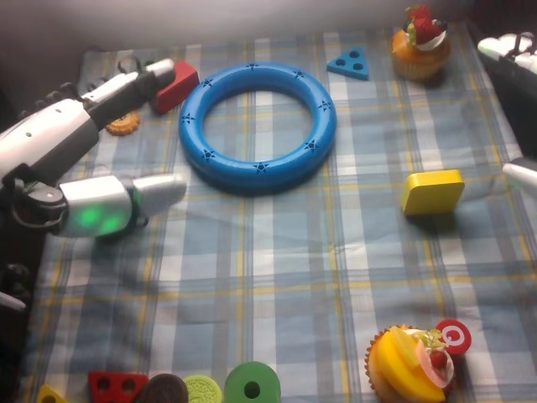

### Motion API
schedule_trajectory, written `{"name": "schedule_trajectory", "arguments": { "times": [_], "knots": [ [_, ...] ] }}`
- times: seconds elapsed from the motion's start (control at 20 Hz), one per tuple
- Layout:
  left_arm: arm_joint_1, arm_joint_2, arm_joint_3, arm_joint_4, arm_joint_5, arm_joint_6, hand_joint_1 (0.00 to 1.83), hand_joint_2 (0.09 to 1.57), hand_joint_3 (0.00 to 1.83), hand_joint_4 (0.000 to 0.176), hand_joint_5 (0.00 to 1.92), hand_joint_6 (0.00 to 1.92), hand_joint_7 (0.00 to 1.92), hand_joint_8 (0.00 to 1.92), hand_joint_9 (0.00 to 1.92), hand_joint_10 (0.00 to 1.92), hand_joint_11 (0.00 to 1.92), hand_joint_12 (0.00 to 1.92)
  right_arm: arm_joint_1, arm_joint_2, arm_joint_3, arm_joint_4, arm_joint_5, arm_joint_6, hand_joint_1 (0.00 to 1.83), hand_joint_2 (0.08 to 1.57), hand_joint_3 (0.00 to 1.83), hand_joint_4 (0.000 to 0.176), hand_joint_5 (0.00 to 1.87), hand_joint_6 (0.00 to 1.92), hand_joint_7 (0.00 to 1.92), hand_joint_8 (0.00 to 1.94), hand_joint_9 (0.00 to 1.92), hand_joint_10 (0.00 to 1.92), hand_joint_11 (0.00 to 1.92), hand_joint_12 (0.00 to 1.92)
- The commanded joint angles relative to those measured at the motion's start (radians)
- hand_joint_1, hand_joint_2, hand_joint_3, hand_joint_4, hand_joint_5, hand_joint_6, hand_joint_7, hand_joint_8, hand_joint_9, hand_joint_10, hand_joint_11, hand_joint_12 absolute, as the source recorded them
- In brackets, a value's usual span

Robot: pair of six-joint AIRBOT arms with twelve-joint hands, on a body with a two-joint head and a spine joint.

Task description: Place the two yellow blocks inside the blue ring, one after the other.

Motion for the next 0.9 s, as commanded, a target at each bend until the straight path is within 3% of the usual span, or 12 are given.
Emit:
{"name": "schedule_trajectory", "arguments": {
  "times": [0.0, 0.05, 0.15, 0.25, 0.35, 0.45, 0.5, 0.55, 0.6, 0.7, 0.75, 0.85],
  "knots": [
    [-0.013, -0.006, 0.008, 0.014, -0.099, -0.004, 0.52, 1.28, 0.0, 0.015, 0.09, 0.02, 0.18, 0.01, 0.09, 0.34, 0.0, 1.17, 0.008, -0.009, 0.005, -0.014, 0.093, -0.014, 0.59, 1.27, 0.02, 0.0, 0.0, 0.0, 0.07, 0.02, 0.0, 0.32, 0.0, 1.2],
    [-0.013, -0.006, 0.008, 0.014, -0.099, -0.004, 0.53, 1.28, 0.0, 0.004, 0.1, 0.01, 0.21, 0.01, 0.12, 0.32, 0.0, 1.24, 0.008, -0.009, 0.005, -0.014, 0.093, -0.014, 0.58, 1.27, 0.01, 0.0, 0.0, 0.0, 0.08, 0.02, 0.0, 0.32, 0.0, 1.18],
    [-0.015, -0.009, 0.01, 0.015, -0.082, -0.004, 0.56, 1.26, 0.0, 0.0, 0.12, 0.01, 0.22, 0.0, 0.15, 0.27, 0.0, 1.26, 0.008, -0.02, 0.006, -0.015, 0.088, -0.014, 0.57, 1.28, 0.01, 0.0, 0.0, 0.0, 0.06, 0.0, 0.0, 0.29, 0.0, 1.13],
    [-0.014, -0.005, 0.009, 0.014, -0.069, -0.004, 0.64, 1.22, 0.0, 0.017, 0.12, 0.0, 0.21, 0.0, 0.15, 0.24, 0.0, 1.34, 0.007, -0.025, 0.006, -0.015, 0.088, -0.014, 0.59, 1.27, 0.0, 0.0, 0.0, 0.0, 0.07, 0.01, 0.0, 0.34, 0.0, 1.19],
    [-0.011, 0.004, 0.009, 0.014, -0.049, -0.004, 0.76, 1.16, 0.0, 0.021, 0.12, 0.0, 0.18, 0.0, 0.12, 0.26, 0.0, 1.51, 0.005, -0.025, 0.006, -0.014, 0.088, -0.014, 0.57, 1.28, 0.0, 0.0, 0.0, 0.0, 0.06, 0.0, 0.0, 0.32, 0.0, 1.21],
    [-0.005, 0.013, 0.006, -0.006, -0.023, 0.031, 0.8, 1.15, 0.0, 0.018, 0.13, 0.0, 0.17, 0.0, 0.1, 0.26, 0.0, 1.41, 0.005, -0.025, 0.006, -0.011, 0.087, -0.014, 0.6, 1.28, 0.0, 0.0, 0.0, 0.0, 0.06, 0.0, 0.0, 0.34, 0.0, 1.22],
    [-0.005, 0.015, 0.002, -0.023, -0.011, 0.067, 0.83, 1.14, 0.0, 0.006, 0.14, 0.01, 0.17, 0.01, 0.12, 0.27, 0.0, 1.4, 0.005, -0.025, 0.006, -0.01, 0.087, -0.014, 0.59, 1.28, 0.0, 0.0, 0.01, 0.0, 0.07, 0.0, 0.0, 0.33, 0.0, 1.23],
    [-0.005, 0.016, -0.002, -0.047, 0.004, 0.114, 0.86, 1.12, 0.0, 0.012, 0.16, 0.01, 0.19, 0.01, 0.13, 0.27, 0.0, 1.38, 0.004, -0.025, 0.006, -0.009, 0.087, -0.014, 0.6, 1.27, 0.0, 0.0, 0.0, 0.0, 0.06, 0.0, 0.0, 0.29, 0.0, 1.23],
    [-0.004, 0.017, -0.002, -0.062, 0.011, 0.134, 0.89, 1.1, 0.0, 0.011, 0.17, 0.01, 0.21, 0.01, 0.15, 0.26, 0.0, 1.34, 0.003, -0.026, 0.006, -0.006, 0.087, -0.014, 0.61, 1.27, 0.0, 0.0, 0.0, 0.0, 0.06, 0.0, 0.0, 0.27, 0.0, 1.35],
    [-0.003, 0.017, 0.0, -0.083, 0.014, 0.151, 0.92, 1.09, 0.0, 0.018, 0.2, 0.01, 0.25, 0.01, 0.18, 0.28, 0.0, 1.45, -0.001, -0.028, 0.006, -0.001, 0.087, -0.013, 0.59, 1.27, 0.0, 0.0, 0.0, 0.0, 0.05, 0.0, 0.0, 0.26, 0.0, 1.46],
    [-0.002, 0.016, 0.001, -0.1, 0.015, 0.168, 0.95, 1.07, 0.0, 0.0, 0.24, 0.02, 0.28, 0.02, 0.2, 0.3, 0.0, 1.46, -0.004, -0.03, 0.006, 0.002, 0.087, -0.012, 0.59, 1.27, 0.0, 0.0, 0.0, 0.0, 0.05, 0.0, 0.0, 0.26, 0.0, 1.47],
    [-0.001, 0.015, 0.001, -0.109, 0.016, 0.18, 0.98, 1.06, 0.0, 0.0, 0.27, 0.02, 0.31, 0.01, 0.19, 0.3, 0.0, 1.42, -0.006, -0.031, 0.006, 0.004, 0.087, -0.01, 0.61, 1.27, 0.0, 0.0, 0.0, 0.0, 0.06, 0.0, 0.0, 0.25, 0.0, 1.34]
  ]
}}
